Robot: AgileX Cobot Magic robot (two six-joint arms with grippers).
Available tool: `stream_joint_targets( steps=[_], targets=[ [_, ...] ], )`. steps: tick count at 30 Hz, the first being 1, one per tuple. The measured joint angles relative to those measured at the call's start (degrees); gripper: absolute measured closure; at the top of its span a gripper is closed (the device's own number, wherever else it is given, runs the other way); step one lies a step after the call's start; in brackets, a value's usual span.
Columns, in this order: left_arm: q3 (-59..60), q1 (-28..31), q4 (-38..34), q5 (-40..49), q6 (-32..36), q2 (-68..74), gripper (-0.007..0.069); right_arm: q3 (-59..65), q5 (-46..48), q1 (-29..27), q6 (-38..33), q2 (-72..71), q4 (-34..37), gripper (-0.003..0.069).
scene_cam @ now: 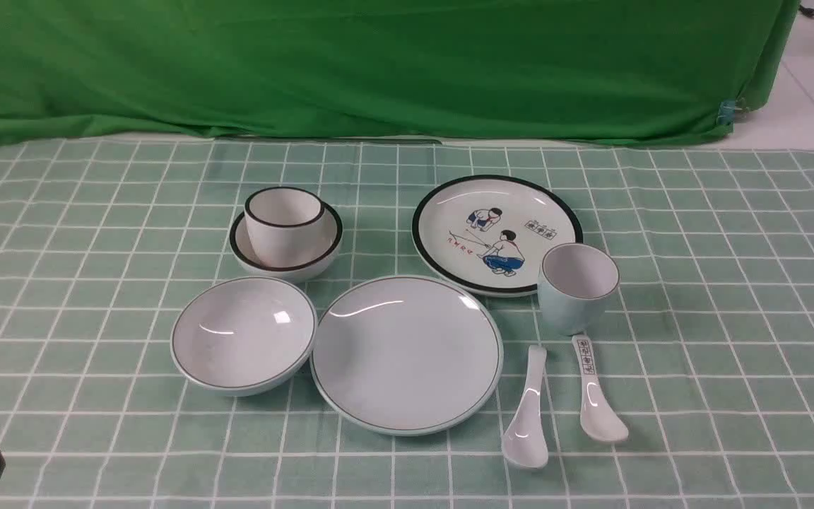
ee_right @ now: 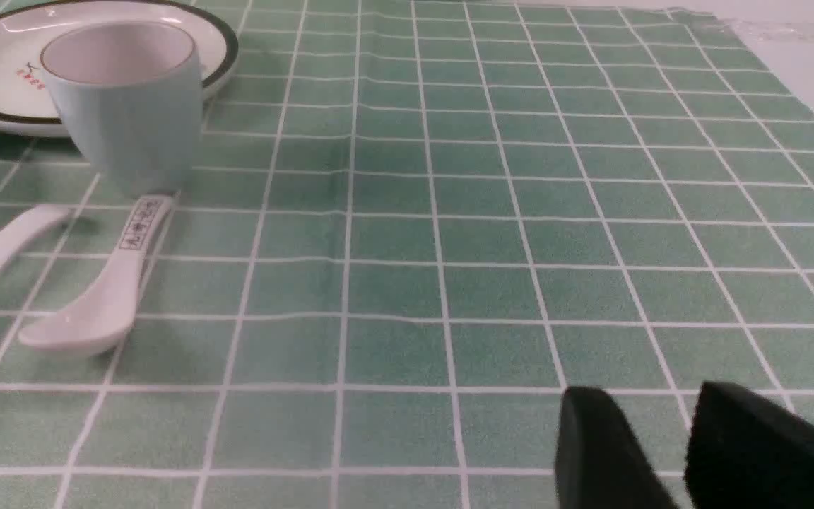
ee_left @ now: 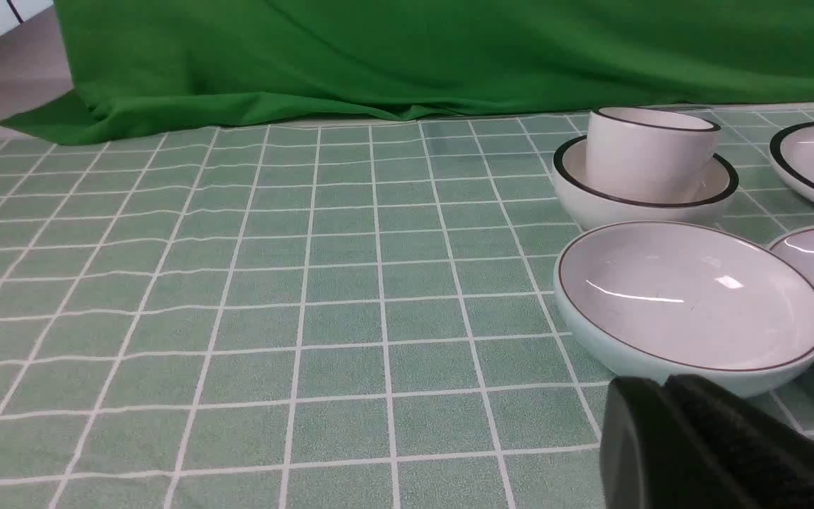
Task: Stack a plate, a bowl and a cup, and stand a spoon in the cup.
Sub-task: Use the left arm to grab a blue rice bowl
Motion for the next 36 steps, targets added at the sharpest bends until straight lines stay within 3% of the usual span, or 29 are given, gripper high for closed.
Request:
stream_joint_targets(
  steps=[27, 29, 31, 32, 34, 36],
  targets=[
    [0.0, 0.0, 0.0, -0.5, 0.0, 0.0, 0.0613, 0.0, 0.0, 0.0, 0.0, 0.0, 0.0, 0.0419],
    [0.0, 0.0, -2.6, -2.5, -0.8, 0.0, 0.0613, 0.0, 0.0, 0.0, 0.0, 0.0, 0.0, 0.0419],
    [0.0, 0.0, -11.2, -5.9, -4.8, 0.0, 0.0613, 0.0, 0.0, 0.0, 0.0, 0.0, 0.0, 0.0419],
    [0.0, 0.0, -11.2, -5.9, -4.8, 0.0, 0.0613, 0.0, 0.0, 0.0, 0.0, 0.0, 0.0, 0.0419],
    [0.0, 0.0, -24.4, -10.6, -10.6, 0.0, 0.0613, 0.0, 0.0, 0.0, 0.0, 0.0, 0.0, 0.0419],
    [0.0, 0.0, -30.4, -13.2, -13.7, 0.0, 0.0613, 0.0, 0.0, 0.0, 0.0, 0.0, 0.0, 0.0419]
  ],
)
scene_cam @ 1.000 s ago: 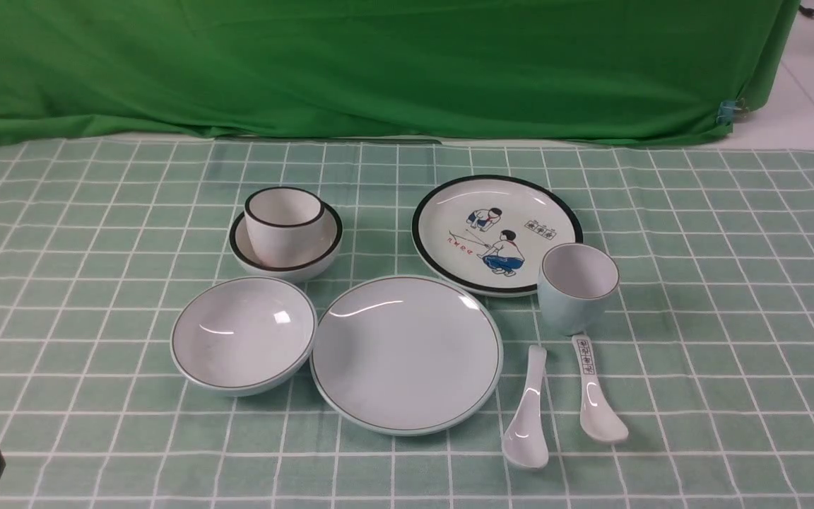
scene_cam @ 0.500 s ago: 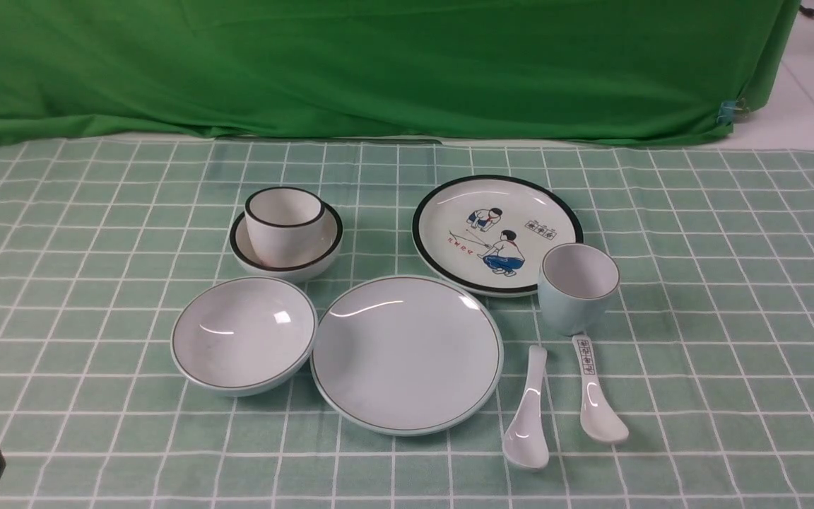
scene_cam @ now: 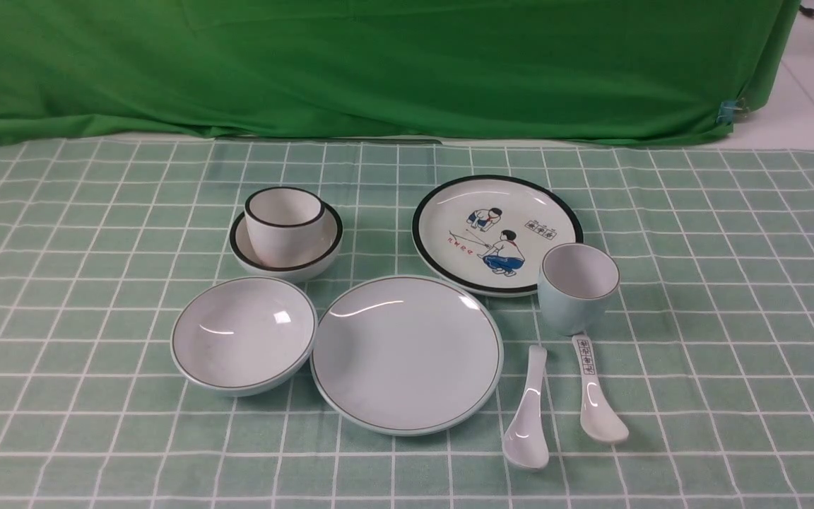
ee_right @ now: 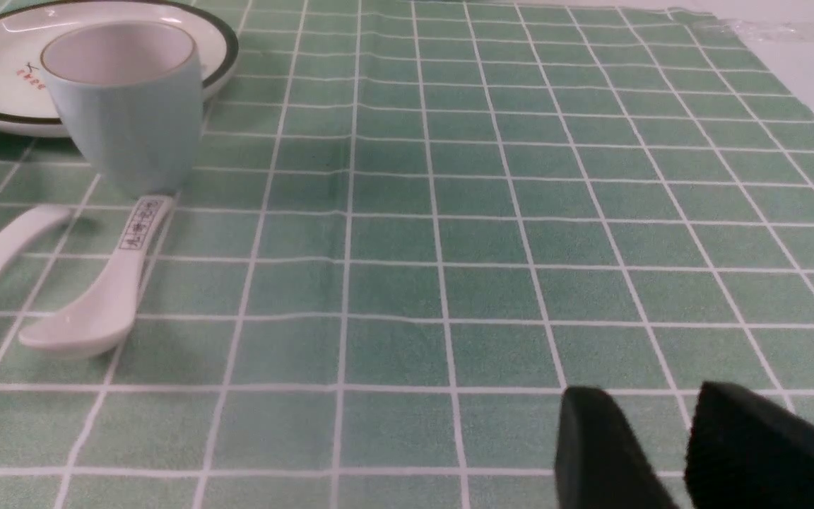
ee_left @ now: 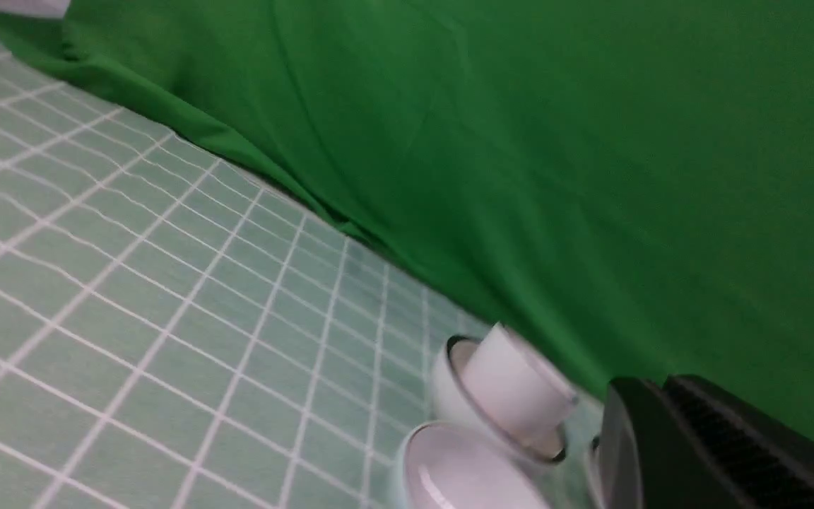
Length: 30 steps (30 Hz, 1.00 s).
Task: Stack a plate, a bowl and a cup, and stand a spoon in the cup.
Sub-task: Use the left arm to grab a blue rice bowl
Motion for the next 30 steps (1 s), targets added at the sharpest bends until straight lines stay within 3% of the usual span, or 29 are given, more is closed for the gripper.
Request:
stream_joint_targets(
  steps=[5, 8, 9, 14, 16, 20, 24, 30],
  targets=[
    [-0.4, 0.1, -3.8, -3.5, -4.6, 0.0, 0.0613, 0.0, 0.0, 0.0, 0.0, 0.0, 0.0, 0.0419],
    [-6.1, 0.1, 1.3, 5.2, -3.3, 0.5, 0.0613, 0.0, 0.0, 0.0, 0.0, 0.0, 0.0, 0.0419],
    [-12.7, 0.1, 5.2, 12.8, 1.6, 4.3, 0.0613, 0.0, 0.0, 0.0, 0.0, 0.0, 0.0, 0.0419],
    [-21.8, -0.1, 7.2, 24.2, 12.7, 16.6, 0.0613, 0.0, 0.0, 0.0, 0.0, 0.0, 0.0, 0.0419],
    [-28.7, -2.5, 8.8, 33.6, 20.9, 28.1, 0.0613, 0.0, 0.0, 0.0, 0.0, 0.0, 0.0, 0.0419],
    [-37.0, -8.2, 10.8, 42.6, 24.7, 42.8, 0.0613, 0.0, 0.0, 0.0, 0.0, 0.0, 0.0, 0.0419],
    [-43.5, -13.9, 12.8, 44.6, 27.5, 54.2, 0.0613, 0.0, -0.6, 0.0, 0.5, 0.0, 0.2, 0.0419],
    [-52.2, -17.8, 16.9, 51.6, 30.4, 69.2, 0.0613, 0.0, -11.0, 0.0, 17.2, 0.0, 9.0, 0.0419]
  ],
)
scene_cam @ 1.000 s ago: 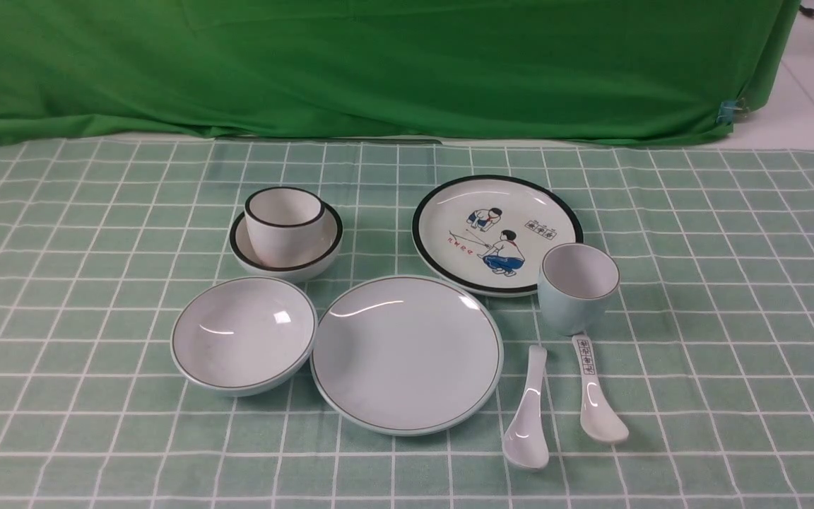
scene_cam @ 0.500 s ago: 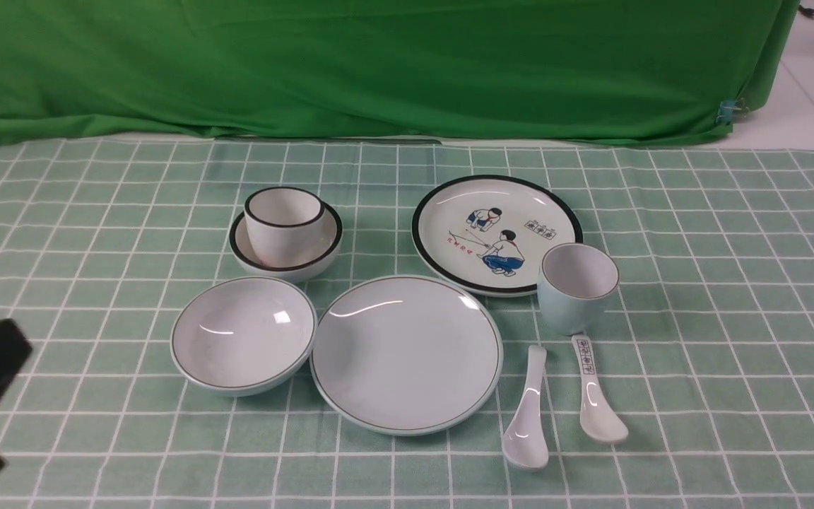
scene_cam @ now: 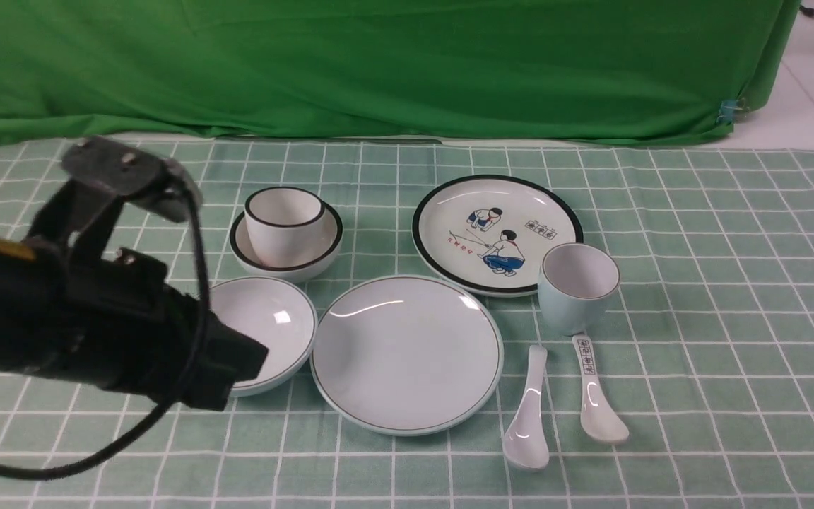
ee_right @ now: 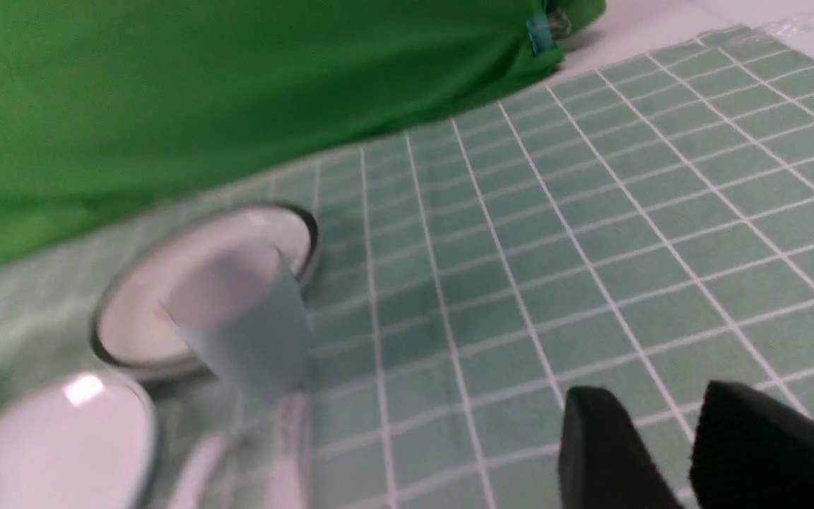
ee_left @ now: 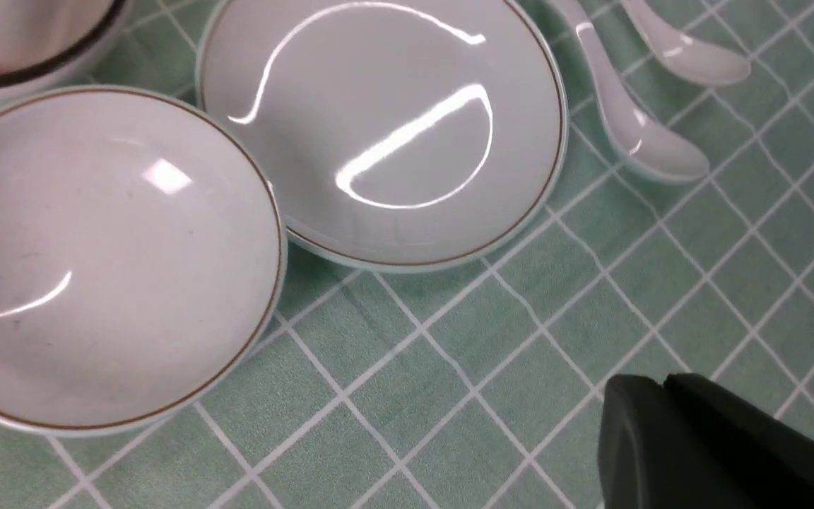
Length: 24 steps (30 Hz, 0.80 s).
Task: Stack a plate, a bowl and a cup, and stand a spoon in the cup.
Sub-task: Use the left arm to grab a blue rice bowl
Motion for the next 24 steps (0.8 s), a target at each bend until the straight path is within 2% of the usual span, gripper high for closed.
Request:
stream_joint_targets(
  steps=[4, 7, 10, 13, 17, 24],
  targets=[
    [-1.6, -3.4, 2.9, 1.5, 1.7, 5.0, 0.0613, 0.0, -4.7, 0.0, 8.3, 0.0, 1.1, 0.0424],
    [-2.8, -7.3, 9.5, 0.8, -0.3, 7.5, 0.0613, -2.1, -0.3, 1.6, 9.5, 0.3, 1.3, 0.0447],
    [-5.9, -10.1, 16.0, 1.3, -4.6, 10.1, 0.0611, -9.3, 8.9, 6.2, 4.4, 2.9, 1.3, 0.0473],
    [-9.7, -10.9, 21.1, 1.6, -6.0, 13.5, 0.0592, -21.3, 21.5, 13.2, -6.6, 10.1, 1.4, 0.0481],
    [-12.5, -10.9, 25.3, 1.7, -4.6, 17.9, 0.0477, -30.4, 34.1, 21.6, -15.0, 19.1, 1.4, 0.0481],
    [-12.6, -10.9, 29.7, 0.9, -5.3, 23.3, 0.026, -31.6, 36.9, 28.3, -16.8, 24.2, 1.4, 0.0481]
  ],
)
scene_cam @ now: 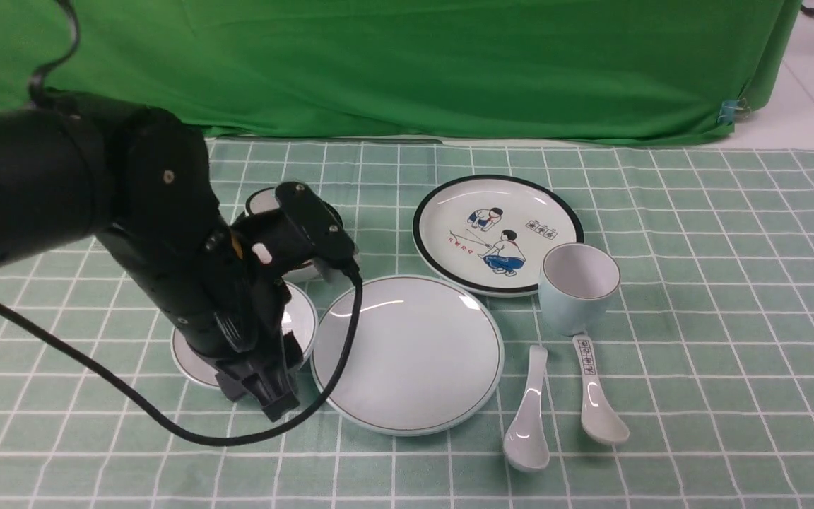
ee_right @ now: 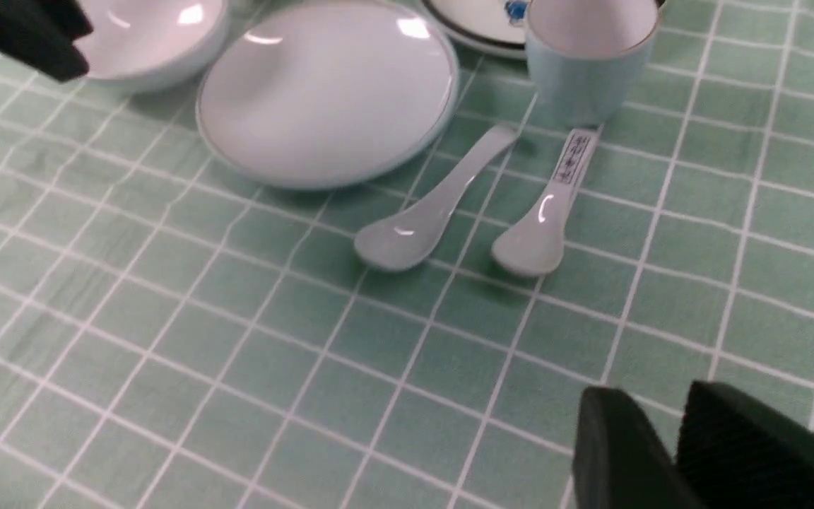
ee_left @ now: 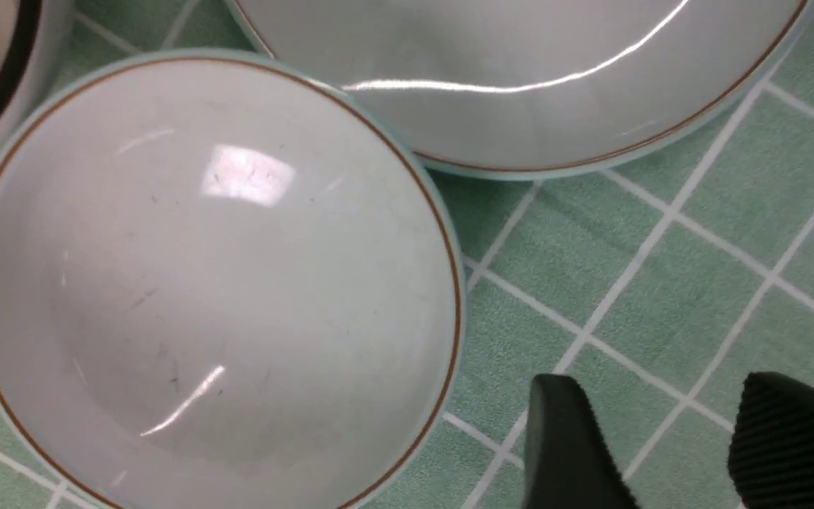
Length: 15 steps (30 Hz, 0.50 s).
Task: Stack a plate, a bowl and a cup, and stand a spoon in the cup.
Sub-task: Use the left arm to grab a blue rice bowl
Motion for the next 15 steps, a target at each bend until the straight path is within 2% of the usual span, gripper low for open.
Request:
stream_joint_targets(
  steps=[3, 7, 13, 15],
  targets=[
    [0.0, 0.0, 3.0, -2.1, -1.6, 2.1, 0.0206, 0.0, 0.0, 1.5, 0.3, 0.4, 0.0, 0.0481],
    [0.0, 0.0, 7.5, -5.7, -2.7, 5.0, 0.0188, 0.0, 0.1, 2.6, 0.7, 0.4, 0.0, 0.0481],
    [0.0, 0.0, 6.6, -6.8, -2.8, 9.4, 0.0259, -0.1, 1.1, 2.7, 1.7, 0.5, 0.0, 0.0481],
    [0.0, 0.0, 6.4, -7.0, -2.8, 10.3, 0.0311, -0.1, 1.1, 2.7, 2.0, 0.5, 0.0, 0.0481]
  ],
)
